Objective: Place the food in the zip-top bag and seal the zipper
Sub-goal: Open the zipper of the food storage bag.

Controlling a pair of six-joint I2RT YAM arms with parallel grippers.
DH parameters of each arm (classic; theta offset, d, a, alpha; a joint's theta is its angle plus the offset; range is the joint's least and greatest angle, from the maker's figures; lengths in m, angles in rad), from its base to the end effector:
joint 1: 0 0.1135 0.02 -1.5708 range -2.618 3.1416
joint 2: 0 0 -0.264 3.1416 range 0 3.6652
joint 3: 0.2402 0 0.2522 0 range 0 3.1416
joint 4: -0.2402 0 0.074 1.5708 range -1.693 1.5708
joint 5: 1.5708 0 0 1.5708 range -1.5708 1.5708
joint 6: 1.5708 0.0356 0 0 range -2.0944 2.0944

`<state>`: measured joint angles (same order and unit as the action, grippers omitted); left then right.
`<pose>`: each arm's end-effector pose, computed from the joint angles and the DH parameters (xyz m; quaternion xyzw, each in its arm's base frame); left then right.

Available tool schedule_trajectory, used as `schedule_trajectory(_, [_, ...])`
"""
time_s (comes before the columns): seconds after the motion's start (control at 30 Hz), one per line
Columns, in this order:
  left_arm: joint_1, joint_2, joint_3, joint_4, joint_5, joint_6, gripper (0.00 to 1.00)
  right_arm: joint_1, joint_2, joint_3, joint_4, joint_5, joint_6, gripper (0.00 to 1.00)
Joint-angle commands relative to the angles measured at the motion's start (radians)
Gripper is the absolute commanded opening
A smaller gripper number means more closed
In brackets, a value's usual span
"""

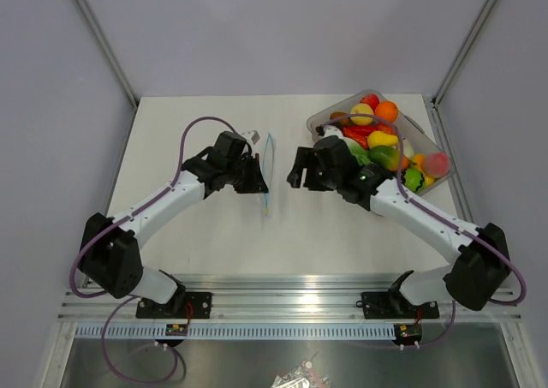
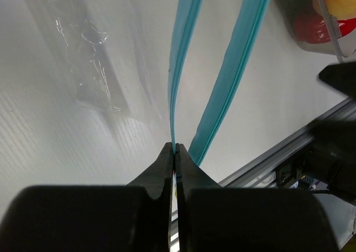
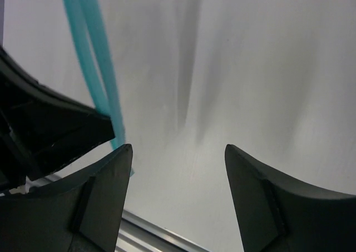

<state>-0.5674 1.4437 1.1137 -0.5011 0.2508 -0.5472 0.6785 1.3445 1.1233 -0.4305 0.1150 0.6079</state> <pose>0.2574 -0.1745 0.2726 0.0546 0.9246 -0.2887 0.2427 0.2360 0.1850 0.3092 -0.0061 0.8951 0.2244 0.3852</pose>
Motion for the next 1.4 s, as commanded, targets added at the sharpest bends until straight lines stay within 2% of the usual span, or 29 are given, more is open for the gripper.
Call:
schedule_trajectory(0.0, [0.006,0.009,0.035,0.012,0.010,0.003,0.00,0.090,0.073,0.079,0.042,-0.034,-0.016,0.76])
schedule_trajectory(0.4, [0.006,0.011,0.031,0.010,0.019,0.010,0.00,0.101,0.171,0.156,0.102,-0.090,-0.020,0.75])
schedule_trajectory(0.57, [0.006,0.007,0.032,0.010,0.024,0.010,0.00,0.101,0.264,0.207,0.096,-0.058,-0.007,0.72])
schedule_trajectory(0.6, [0.008,0.007,0.032,0.009,0.025,0.010,0.00,0.102,0.278,0.211,0.093,-0.046,0.000,0.69])
schedule_trajectory(0.7, [0.011,0.001,0.041,-0.002,0.030,0.015,0.00,0.102,0.309,0.213,0.078,0.018,0.012,0.48])
schedule_trajectory(0.73, [0.014,0.000,0.046,-0.013,0.031,0.021,0.00,0.101,0.312,0.211,0.073,0.047,0.012,0.34])
schedule_trajectory(0.8, [0.024,-0.008,0.052,-0.030,0.039,0.036,0.00,0.101,0.317,0.210,0.064,0.067,0.010,0.23])
schedule_trajectory(0.83, [0.027,-0.008,0.055,-0.037,0.051,0.042,0.00,0.101,0.315,0.202,0.065,0.077,0.010,0.13])
schedule_trajectory(0.9, [0.040,-0.003,0.073,-0.054,0.065,0.067,0.00,0.101,0.315,0.196,0.067,0.087,0.015,0.05])
schedule_trajectory(1.0, [0.047,-0.003,0.084,-0.079,0.079,0.079,0.00,0.102,0.327,0.193,0.061,0.100,0.020,0.02])
schedule_trajectory(1.07, [0.054,-0.003,0.084,-0.070,0.100,0.075,0.00,0.101,0.340,0.197,0.055,0.104,0.024,0.05])
schedule_trajectory(1.1, [0.054,0.000,0.084,-0.063,0.102,0.073,0.00,0.101,0.344,0.201,0.043,0.104,0.023,0.12])
schedule_trajectory(1.13, [0.054,0.023,0.092,-0.062,0.111,0.072,0.00,0.101,0.338,0.207,0.039,0.100,0.017,0.25])
schedule_trajectory(1.17, [0.054,0.038,0.100,-0.062,0.116,0.072,0.00,0.101,0.331,0.208,0.033,0.101,0.012,0.52])
schedule_trajectory(1.2, [0.054,0.058,0.109,-0.068,0.120,0.072,0.00,0.101,0.318,0.207,0.026,0.110,0.006,0.65])
schedule_trajectory(1.3, [0.054,0.127,0.129,-0.070,0.137,0.069,0.00,0.096,0.248,0.196,-0.016,0.147,-0.019,0.81])
schedule_trajectory(1.37, [0.054,0.159,0.130,-0.063,0.145,0.064,0.00,0.073,0.177,0.176,-0.039,0.170,-0.026,0.83])
